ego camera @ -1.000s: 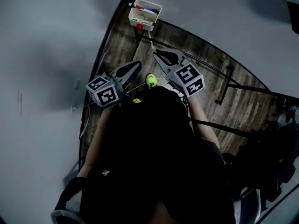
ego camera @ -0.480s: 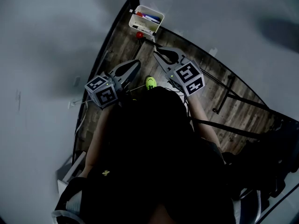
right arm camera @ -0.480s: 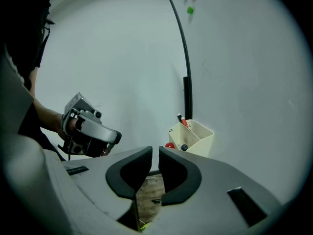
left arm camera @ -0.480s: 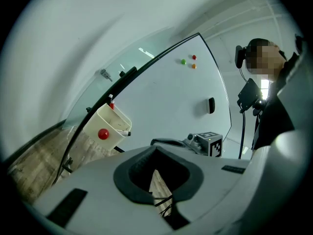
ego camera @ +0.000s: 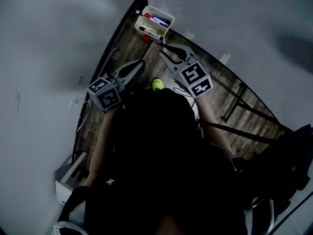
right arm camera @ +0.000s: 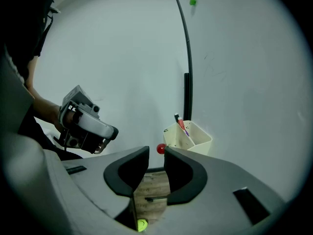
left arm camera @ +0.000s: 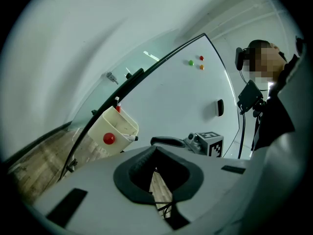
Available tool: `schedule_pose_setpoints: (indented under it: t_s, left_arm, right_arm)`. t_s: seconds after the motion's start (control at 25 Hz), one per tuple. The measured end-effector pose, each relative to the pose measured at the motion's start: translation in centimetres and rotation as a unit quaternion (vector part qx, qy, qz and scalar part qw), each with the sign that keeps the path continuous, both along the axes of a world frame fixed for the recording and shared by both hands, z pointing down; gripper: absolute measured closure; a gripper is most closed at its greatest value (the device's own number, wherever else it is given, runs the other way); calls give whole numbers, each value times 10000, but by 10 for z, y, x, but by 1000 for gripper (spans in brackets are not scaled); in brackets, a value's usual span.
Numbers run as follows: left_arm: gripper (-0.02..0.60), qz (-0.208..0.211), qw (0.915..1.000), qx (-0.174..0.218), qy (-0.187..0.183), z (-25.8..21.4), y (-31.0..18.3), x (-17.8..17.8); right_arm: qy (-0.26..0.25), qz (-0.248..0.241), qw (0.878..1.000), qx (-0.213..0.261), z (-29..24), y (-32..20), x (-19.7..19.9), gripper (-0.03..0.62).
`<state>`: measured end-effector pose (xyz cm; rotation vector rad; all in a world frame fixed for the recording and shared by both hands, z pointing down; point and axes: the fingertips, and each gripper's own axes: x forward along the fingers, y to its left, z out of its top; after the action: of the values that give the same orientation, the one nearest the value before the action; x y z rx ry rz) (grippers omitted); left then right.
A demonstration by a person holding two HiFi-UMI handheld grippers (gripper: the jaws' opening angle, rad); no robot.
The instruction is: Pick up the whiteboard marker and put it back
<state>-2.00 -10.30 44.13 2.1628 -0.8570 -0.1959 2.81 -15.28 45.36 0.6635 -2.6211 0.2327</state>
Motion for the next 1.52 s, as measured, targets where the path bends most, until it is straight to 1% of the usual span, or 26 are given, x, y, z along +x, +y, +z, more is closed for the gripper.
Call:
schedule_pose_setpoints:
  t_s: [0.16,0.28,0.44,0.64,0.72,0.84,1.0,1.16,1.28,1.52]
  left_arm:
    - [578,-53,10000,-44,-14,3,-3,-7]
    - [578,-28,10000,-62,19,5,-8,-12]
    - [578,143,9999,-58,39,6,-19,-14]
    - [578,349,9994,-71,5,6,-33,-19]
    - [578,412,9991,-73,6,5,-37,-19]
    - [578,515,9986,-93,24,4,-40,-19]
    - [578,583,9982,-116,54,5,-45,-19]
    - [578,554,9983,-142,91,7,-46,-20]
    - [578,512,9985,-155,115,7,-45,-21]
    - [578,394,9989,-211,122,12,-41,-29]
  right_arm:
    - [31,-67,10000,-22,3,-2,-7,493]
    - [103,-23,9999,16,6,-9,-9,482]
    - [195,150,9997,66,9,-22,-10,461]
    - [216,268,9994,-20,15,-30,-15,446]
    - [218,284,9993,-79,17,-32,-18,414]
    - [235,274,9993,-107,17,-33,-21,413]
    - [348,227,9991,-23,19,-36,-23,406]
    - [405,98,9991,-13,22,-36,-27,393]
    - [560,51,9984,63,26,-37,-28,390]
    - [687,-35,9975,145,31,-40,-33,390]
